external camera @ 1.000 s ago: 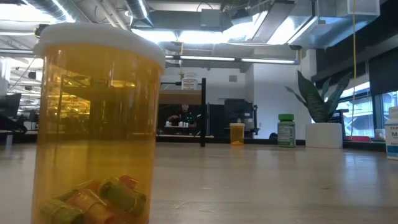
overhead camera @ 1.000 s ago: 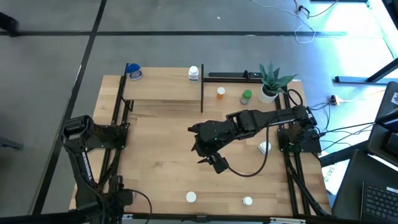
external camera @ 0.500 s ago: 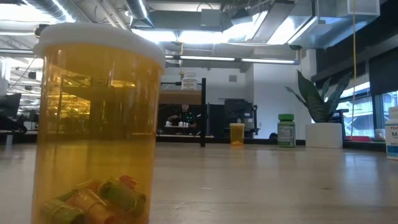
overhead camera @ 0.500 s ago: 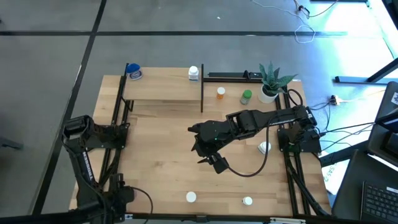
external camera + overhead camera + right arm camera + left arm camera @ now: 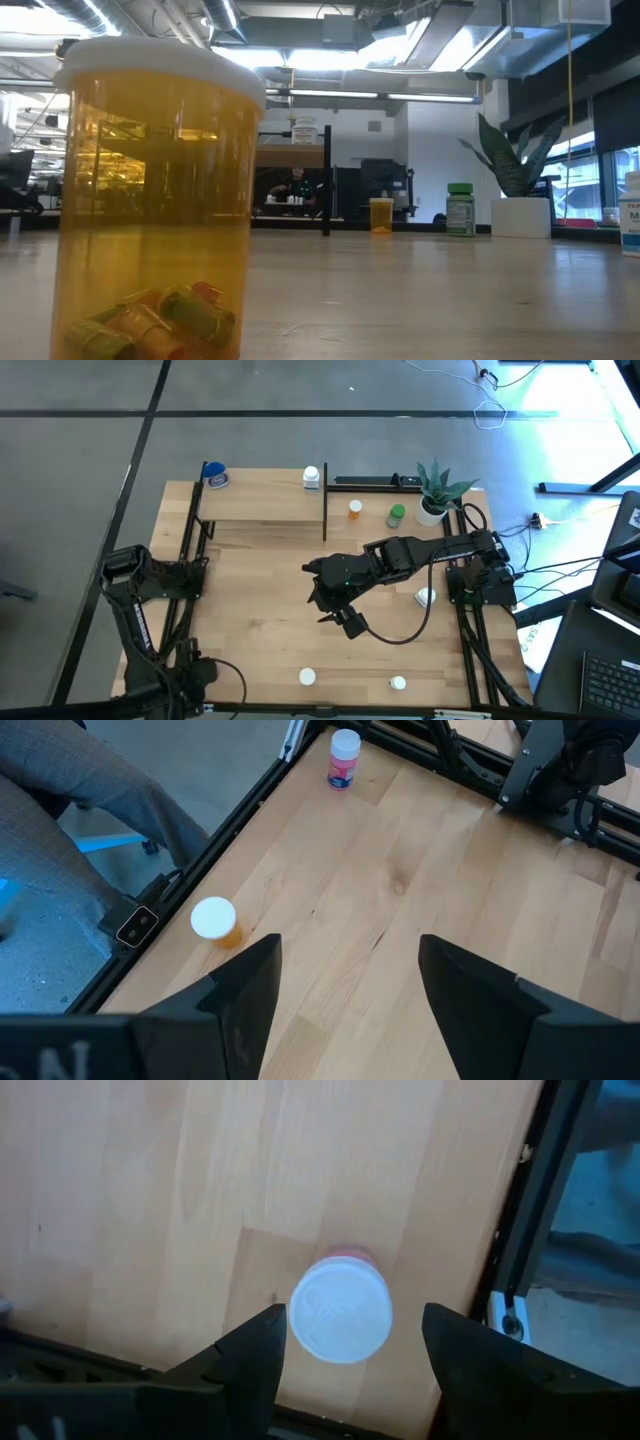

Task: Pick and place medicine bottles onto shelf by color
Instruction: Put the pink pill bottle on the shelf

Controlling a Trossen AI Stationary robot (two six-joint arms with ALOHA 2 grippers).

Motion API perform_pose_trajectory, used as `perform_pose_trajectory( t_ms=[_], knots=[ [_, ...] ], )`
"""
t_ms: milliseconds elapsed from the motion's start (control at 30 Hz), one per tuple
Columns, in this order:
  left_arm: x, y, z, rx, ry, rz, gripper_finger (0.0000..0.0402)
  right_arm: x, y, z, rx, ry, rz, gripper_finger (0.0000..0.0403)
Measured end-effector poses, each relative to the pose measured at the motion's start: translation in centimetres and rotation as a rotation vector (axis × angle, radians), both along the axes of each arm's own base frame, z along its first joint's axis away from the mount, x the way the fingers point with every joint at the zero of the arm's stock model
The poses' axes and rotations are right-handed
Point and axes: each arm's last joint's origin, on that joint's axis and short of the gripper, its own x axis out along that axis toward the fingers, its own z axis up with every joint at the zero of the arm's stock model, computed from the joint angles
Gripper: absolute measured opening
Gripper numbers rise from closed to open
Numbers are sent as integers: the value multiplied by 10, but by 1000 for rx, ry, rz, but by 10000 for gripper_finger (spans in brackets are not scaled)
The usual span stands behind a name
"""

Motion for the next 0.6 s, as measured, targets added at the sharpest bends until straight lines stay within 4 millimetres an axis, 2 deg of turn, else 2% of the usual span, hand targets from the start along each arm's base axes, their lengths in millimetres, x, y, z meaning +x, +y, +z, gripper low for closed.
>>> perform_pose_trajectory(
  t_ms=[600],
  knots=[
    [-1,3,-7,15,9,24,229,0,0,0,0,0,1,239]
  ],
)
